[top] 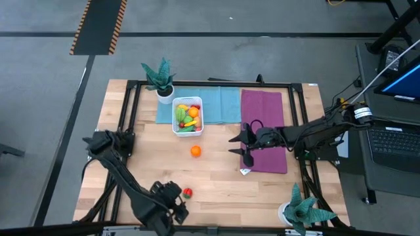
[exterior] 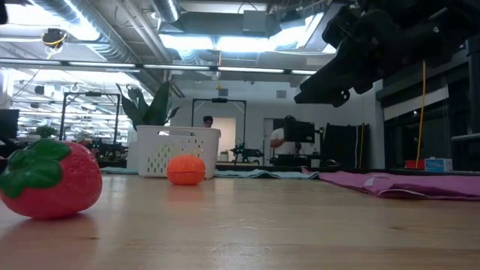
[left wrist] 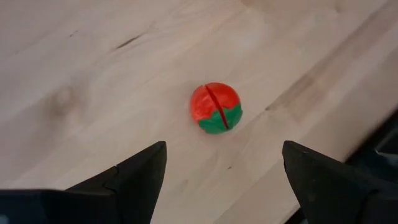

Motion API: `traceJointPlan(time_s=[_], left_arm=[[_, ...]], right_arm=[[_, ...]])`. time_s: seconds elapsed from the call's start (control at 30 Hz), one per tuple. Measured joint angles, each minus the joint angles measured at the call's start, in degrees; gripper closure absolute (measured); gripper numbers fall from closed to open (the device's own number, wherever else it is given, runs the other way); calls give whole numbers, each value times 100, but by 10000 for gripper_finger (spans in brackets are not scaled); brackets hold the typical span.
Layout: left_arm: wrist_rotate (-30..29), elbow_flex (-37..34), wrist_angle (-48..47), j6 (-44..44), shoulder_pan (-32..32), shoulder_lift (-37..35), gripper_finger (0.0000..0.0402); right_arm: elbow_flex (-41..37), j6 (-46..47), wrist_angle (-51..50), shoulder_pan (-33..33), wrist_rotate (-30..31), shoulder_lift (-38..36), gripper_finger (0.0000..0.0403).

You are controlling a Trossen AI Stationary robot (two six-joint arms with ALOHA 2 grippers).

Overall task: Pick and placing Produce into tupperware
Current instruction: Put the red strawberry into the white basket

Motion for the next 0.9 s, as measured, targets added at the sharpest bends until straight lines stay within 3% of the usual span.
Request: traceJointPlan(time_s=[0.1, 0.27, 0.9], left_arm=[[38, 597, -522, -355, 81, 395, 93], [47, 1101, -596, -644, 291, 812, 93], [328, 1148, -151, -632, 648, 914, 93]], right_arm=[[0, -5, -10, 86, -1, 0, 190], [0, -24, -32, 196, -1, 0, 190], [1, -43, -565, 222, -1, 0, 190]])
